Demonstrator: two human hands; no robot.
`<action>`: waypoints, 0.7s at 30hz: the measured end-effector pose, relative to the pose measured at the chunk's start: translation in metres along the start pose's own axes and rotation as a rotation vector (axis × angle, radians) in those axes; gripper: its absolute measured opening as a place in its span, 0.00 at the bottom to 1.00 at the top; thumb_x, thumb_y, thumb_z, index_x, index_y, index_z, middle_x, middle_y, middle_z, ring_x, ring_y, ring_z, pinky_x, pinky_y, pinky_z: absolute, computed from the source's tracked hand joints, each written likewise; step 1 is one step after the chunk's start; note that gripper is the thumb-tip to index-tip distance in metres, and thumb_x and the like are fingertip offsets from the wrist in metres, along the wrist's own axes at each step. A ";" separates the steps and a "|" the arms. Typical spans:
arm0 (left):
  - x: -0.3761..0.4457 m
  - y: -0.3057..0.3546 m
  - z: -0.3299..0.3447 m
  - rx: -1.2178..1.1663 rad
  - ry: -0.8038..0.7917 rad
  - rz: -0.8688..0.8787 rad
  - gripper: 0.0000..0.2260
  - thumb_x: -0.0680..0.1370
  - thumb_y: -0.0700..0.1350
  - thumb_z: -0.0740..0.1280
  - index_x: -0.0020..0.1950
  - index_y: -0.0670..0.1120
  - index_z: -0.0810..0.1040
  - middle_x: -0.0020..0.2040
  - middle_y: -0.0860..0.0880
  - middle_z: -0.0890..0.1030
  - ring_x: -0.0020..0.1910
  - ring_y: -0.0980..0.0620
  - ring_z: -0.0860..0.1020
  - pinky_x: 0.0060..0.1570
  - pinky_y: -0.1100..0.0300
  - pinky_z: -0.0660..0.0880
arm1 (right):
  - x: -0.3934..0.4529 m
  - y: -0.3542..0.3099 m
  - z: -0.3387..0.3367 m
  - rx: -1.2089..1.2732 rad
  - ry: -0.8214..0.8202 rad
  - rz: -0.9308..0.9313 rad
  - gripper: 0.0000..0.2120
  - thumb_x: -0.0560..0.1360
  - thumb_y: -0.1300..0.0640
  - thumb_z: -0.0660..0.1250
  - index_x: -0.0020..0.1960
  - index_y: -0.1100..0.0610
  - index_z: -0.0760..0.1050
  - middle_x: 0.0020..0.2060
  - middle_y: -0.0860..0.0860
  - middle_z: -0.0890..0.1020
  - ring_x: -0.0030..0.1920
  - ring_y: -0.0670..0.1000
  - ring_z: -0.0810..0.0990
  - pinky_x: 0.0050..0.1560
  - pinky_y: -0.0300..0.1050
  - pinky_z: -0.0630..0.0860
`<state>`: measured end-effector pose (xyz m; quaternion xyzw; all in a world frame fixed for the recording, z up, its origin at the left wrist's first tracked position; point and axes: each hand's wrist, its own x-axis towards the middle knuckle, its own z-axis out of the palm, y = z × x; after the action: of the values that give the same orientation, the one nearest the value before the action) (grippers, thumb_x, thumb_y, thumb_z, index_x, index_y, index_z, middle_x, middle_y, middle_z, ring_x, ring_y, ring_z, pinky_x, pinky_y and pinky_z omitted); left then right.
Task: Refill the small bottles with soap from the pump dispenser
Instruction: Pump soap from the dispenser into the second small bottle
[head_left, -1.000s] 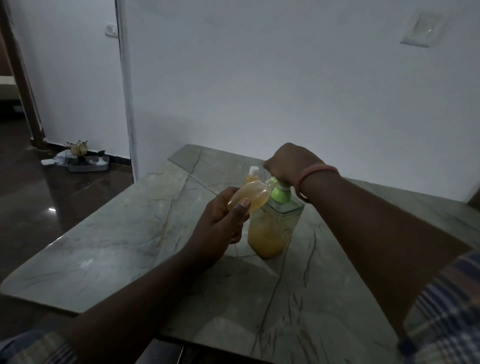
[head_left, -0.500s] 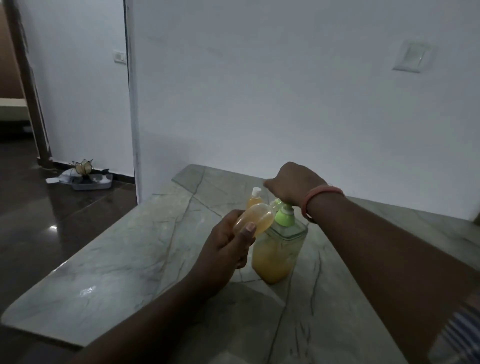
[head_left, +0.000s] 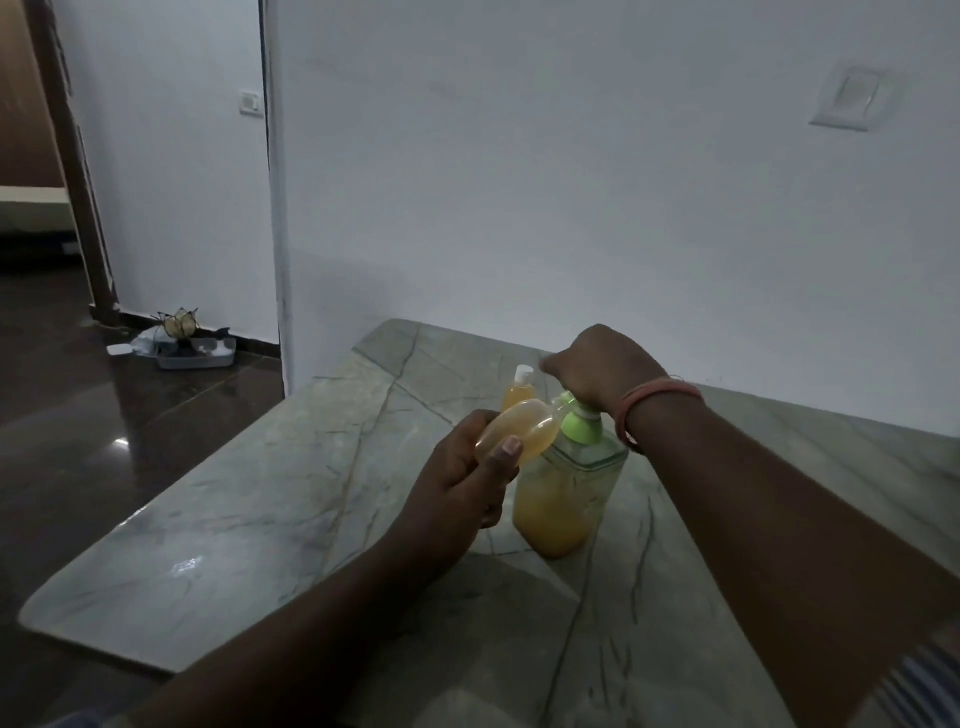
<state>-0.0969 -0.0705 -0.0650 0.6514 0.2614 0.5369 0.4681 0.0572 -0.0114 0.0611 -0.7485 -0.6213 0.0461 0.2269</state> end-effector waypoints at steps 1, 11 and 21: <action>0.000 0.000 0.000 0.002 -0.002 0.002 0.14 0.79 0.54 0.63 0.60 0.47 0.73 0.36 0.48 0.74 0.28 0.55 0.69 0.27 0.63 0.69 | 0.000 -0.001 -0.001 -0.004 -0.021 -0.005 0.16 0.72 0.48 0.67 0.30 0.55 0.71 0.27 0.51 0.77 0.33 0.55 0.77 0.35 0.44 0.69; 0.000 0.001 0.000 0.008 0.008 0.015 0.15 0.79 0.54 0.63 0.60 0.46 0.73 0.36 0.49 0.75 0.28 0.55 0.70 0.27 0.63 0.69 | 0.002 0.002 0.002 0.021 0.030 0.003 0.13 0.71 0.49 0.65 0.32 0.56 0.73 0.29 0.53 0.78 0.33 0.55 0.77 0.35 0.44 0.71; -0.001 0.004 0.002 -0.016 0.008 0.020 0.14 0.81 0.52 0.63 0.60 0.44 0.73 0.36 0.49 0.74 0.27 0.56 0.69 0.26 0.64 0.68 | 0.001 0.001 0.000 -0.005 0.046 0.001 0.14 0.72 0.48 0.65 0.33 0.56 0.73 0.32 0.53 0.79 0.35 0.55 0.78 0.36 0.44 0.70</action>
<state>-0.0963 -0.0736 -0.0625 0.6481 0.2521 0.5463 0.4669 0.0580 -0.0107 0.0611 -0.7504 -0.6156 0.0274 0.2391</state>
